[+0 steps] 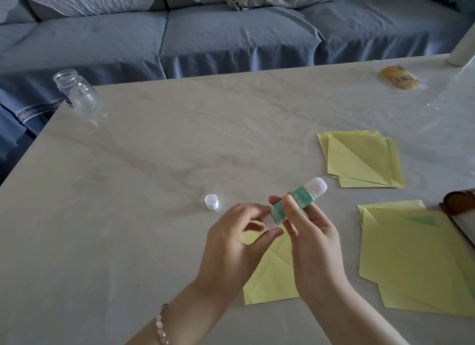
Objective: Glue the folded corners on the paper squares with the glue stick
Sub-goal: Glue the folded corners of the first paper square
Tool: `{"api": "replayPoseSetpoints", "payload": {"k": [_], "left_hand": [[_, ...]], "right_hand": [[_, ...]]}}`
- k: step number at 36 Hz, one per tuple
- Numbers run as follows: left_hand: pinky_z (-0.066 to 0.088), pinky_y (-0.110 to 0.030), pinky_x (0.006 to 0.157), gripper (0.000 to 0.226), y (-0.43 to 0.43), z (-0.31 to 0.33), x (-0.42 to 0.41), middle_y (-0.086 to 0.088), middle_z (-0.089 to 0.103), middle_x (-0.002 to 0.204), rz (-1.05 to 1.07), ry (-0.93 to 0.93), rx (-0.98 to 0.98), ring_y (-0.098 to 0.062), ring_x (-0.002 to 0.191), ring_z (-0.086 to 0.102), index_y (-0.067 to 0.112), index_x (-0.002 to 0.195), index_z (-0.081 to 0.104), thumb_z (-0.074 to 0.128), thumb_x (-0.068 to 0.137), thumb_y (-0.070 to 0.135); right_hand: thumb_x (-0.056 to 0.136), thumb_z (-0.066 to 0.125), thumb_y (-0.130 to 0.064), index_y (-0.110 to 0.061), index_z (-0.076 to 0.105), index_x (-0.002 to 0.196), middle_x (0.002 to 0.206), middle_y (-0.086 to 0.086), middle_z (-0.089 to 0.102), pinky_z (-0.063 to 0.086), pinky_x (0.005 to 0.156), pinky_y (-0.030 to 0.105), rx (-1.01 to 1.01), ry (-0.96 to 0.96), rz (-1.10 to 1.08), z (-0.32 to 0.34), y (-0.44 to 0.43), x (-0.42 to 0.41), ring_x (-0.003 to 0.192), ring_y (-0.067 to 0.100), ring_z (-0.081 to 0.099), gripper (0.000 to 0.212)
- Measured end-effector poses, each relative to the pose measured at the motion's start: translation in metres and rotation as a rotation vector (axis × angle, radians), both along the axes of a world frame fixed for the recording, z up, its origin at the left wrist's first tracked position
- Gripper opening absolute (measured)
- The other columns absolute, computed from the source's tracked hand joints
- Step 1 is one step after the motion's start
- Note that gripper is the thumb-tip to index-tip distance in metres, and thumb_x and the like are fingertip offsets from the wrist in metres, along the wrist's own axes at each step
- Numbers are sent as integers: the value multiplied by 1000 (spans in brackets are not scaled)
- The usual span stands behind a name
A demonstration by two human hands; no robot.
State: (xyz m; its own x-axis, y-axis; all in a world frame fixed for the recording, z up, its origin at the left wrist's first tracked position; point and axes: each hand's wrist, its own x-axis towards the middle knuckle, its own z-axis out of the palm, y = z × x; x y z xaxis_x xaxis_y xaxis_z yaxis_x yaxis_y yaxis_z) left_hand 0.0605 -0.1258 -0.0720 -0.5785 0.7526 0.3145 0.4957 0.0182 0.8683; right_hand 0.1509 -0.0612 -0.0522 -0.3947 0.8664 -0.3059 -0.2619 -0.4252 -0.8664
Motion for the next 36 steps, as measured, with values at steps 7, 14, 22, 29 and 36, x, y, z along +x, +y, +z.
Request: {"api": "replayPoseSetpoints", "payload": {"k": [7,14,22,29,36], "left_hand": [[55,-21,62,32,8,16,-7,-16,72,80,-126,-1014,-172,-20,71,71,0,82,72,73,56,19],[49,-12,65,26,5,-1,8,6,68,70,55,-385,-112,-3,66,66,19,72,70,84,63,0],[41,-5,81,49,-4,-27,2,20,56,95,-95,124,-63,6,89,57,34,113,53,74,69,31],[-11,1,100,101,-38,-59,-16,33,-6,141,-234,281,-549,23,124,-10,32,145,-1,47,66,75],[9,-26,109,87,-44,-84,-15,5,31,146,-217,445,-544,-11,137,20,16,143,28,45,75,67]], "right_hand": [[63,64,-30,-12,68,79,84,2,73,46,82,29,12,-32,33,-7,5,7,76,9,63,25],[82,64,-19,-13,71,71,83,5,73,49,79,27,-48,-111,-21,-20,0,3,81,14,64,14],[79,68,-18,-10,68,82,75,2,72,49,72,26,25,-195,-20,-22,5,9,71,12,63,8],[91,55,-23,-12,64,79,59,-3,51,48,58,16,301,-470,98,-29,40,39,50,4,52,17],[84,63,-6,-25,57,91,77,10,61,46,52,14,417,-552,176,-30,52,61,47,6,54,21]]}}
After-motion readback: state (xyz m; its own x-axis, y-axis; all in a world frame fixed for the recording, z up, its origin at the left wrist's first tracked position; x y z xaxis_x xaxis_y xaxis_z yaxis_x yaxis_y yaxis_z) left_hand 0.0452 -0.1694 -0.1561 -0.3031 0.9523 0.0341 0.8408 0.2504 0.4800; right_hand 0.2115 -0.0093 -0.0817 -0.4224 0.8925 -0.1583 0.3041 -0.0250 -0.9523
